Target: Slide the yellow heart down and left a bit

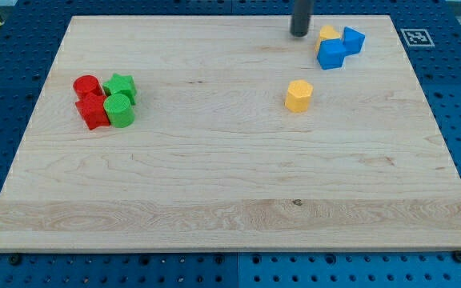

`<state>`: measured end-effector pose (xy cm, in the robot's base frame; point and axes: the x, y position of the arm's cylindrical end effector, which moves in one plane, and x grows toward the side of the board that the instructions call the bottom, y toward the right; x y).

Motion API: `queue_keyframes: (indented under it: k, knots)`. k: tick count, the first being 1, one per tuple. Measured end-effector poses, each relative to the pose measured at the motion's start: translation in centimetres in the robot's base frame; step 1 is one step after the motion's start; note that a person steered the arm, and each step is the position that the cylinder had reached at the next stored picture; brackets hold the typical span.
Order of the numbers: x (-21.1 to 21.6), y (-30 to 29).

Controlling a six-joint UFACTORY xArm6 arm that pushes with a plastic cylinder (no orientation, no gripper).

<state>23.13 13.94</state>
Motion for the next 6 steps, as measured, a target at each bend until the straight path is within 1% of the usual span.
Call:
queue_keyframes:
  k: [1, 2, 3, 5, 6]
  knots:
    - [-0.9, 4.3]
    - [1.7, 4.7]
    - [3.1, 2.0]
    - [3.2, -8.3]
    - [7.6, -10.4]
